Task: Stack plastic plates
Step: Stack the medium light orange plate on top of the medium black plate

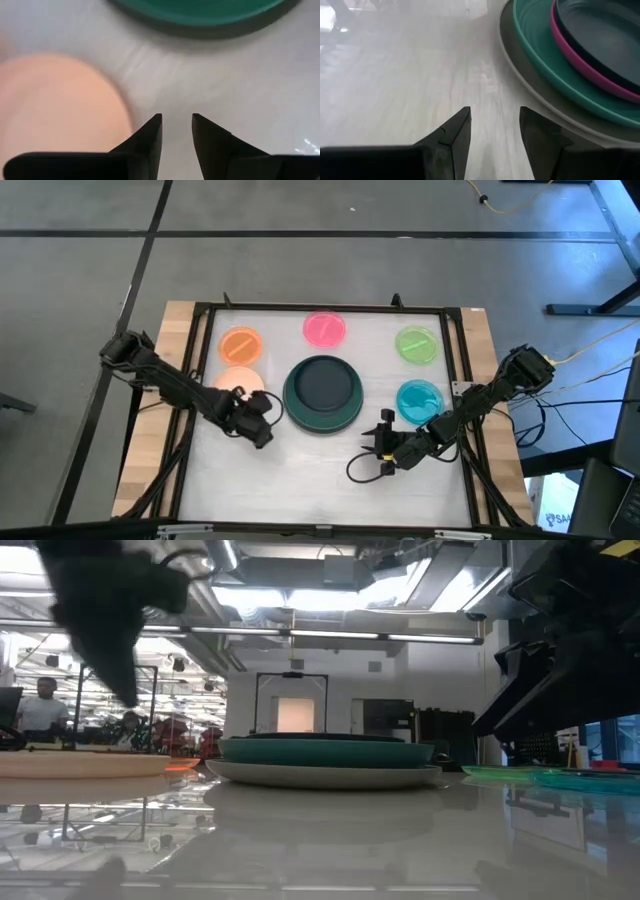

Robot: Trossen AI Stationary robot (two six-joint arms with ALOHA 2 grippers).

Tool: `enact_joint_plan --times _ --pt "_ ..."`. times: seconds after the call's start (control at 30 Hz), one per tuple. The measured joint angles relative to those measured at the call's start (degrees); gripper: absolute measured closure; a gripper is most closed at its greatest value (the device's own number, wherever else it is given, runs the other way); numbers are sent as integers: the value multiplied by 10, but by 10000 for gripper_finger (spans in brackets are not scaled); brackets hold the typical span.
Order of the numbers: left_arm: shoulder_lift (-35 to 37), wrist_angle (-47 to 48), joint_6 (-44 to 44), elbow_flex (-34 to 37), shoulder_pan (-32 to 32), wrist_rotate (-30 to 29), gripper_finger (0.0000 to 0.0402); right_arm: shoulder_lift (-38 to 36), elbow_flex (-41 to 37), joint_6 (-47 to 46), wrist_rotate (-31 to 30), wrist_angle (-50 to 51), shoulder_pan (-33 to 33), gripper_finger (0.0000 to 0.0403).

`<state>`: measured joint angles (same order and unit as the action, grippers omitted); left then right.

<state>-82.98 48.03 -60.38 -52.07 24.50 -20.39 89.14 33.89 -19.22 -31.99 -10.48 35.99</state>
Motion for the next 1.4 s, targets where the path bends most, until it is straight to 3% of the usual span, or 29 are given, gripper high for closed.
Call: enact_joint_plan --times 0.4,0.57,0.8,0.93,1.13,1.4 --pt "-8 -18 -6 101 -3 -18 301 0 0 -16 6 0 0 244" --pt "-8 -69 13 135 -5 3 303 0 0 -22 7 0 0 244" --pt "-6 -102 21 156 -7 16 352 0 0 -13 -3 0 0 244" --pt "-9 -97 35 139 -8 -7 393 0 0 -4 -5 0 0 244" --pt "-9 -61 85 59 -8 -55 394 0 0 -14 -5 1 0 244" --pt "-9 -62 192 -59 -13 -187 394 0 0 -28 -9 0 0 244"
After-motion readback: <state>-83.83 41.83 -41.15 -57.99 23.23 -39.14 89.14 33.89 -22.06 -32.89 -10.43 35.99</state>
